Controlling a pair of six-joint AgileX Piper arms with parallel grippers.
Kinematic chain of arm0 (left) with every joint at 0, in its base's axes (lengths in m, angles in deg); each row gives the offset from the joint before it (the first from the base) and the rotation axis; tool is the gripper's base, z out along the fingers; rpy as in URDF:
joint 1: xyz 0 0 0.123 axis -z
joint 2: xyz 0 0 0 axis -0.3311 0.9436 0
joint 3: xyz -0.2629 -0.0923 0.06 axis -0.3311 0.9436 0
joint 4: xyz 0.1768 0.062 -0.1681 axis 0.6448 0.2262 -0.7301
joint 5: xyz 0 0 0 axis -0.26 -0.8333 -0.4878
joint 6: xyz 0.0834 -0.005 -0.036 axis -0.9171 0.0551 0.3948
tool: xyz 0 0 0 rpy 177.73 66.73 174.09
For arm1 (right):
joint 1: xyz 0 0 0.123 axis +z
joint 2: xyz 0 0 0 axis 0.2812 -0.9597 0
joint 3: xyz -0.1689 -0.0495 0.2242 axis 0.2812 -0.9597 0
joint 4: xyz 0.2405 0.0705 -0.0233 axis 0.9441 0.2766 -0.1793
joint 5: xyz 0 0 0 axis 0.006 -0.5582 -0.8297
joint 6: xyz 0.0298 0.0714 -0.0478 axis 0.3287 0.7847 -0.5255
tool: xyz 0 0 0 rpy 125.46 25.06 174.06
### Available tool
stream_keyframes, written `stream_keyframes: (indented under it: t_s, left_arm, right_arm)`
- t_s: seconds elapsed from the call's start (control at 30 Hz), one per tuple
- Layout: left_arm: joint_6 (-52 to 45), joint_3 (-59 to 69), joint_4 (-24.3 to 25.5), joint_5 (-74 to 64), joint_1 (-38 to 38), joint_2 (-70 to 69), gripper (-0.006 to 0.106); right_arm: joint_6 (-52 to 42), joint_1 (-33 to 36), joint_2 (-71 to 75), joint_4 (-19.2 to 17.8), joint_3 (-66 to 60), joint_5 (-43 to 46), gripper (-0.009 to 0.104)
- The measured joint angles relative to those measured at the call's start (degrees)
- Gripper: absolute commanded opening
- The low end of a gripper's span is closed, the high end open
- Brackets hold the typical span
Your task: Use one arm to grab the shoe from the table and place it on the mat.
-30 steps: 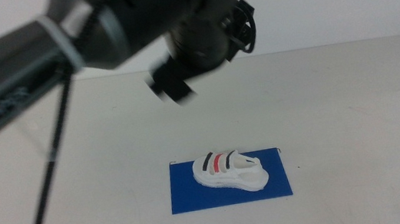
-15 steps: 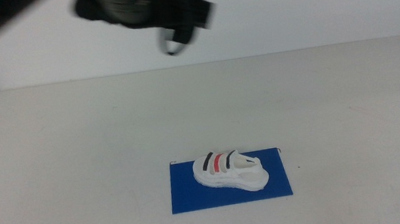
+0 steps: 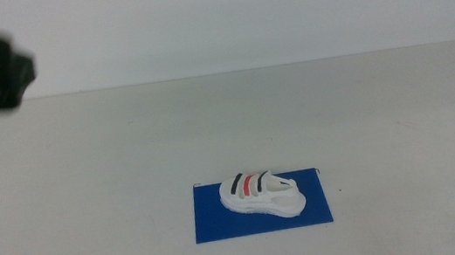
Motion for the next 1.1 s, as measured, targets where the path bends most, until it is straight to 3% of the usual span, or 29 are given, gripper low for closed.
stream_keyframes:
  t_s: [0.33, 0.43, 0.8, 1.1]
  left_arm:
    - [-25.3, 34.6, -19.4, 29.4, -12.4, -24.8, 0.094]
    - [-28.1, 42.0, -22.4, 34.1, -15.7, -31.7, 0.094]
    - [-28.5, 61.0, -20.8, 35.0, -20.1, -55.8, 0.094]
    - [-28.2, 62.0, -20.8, 34.3, -20.2, -58.0, 0.094]
  right_arm:
    - [0.0, 0.0, 0.0, 0.0, 0.0, 0.0, 0.078]
    - [0.0, 0.0, 0.0, 0.0, 0.0, 0.0, 0.078]
    - [0.0, 0.0, 0.0, 0.0, 0.0, 0.0, 0.078]
    - [0.0, 0.0, 0.0, 0.0, 0.0, 0.0, 0.078]
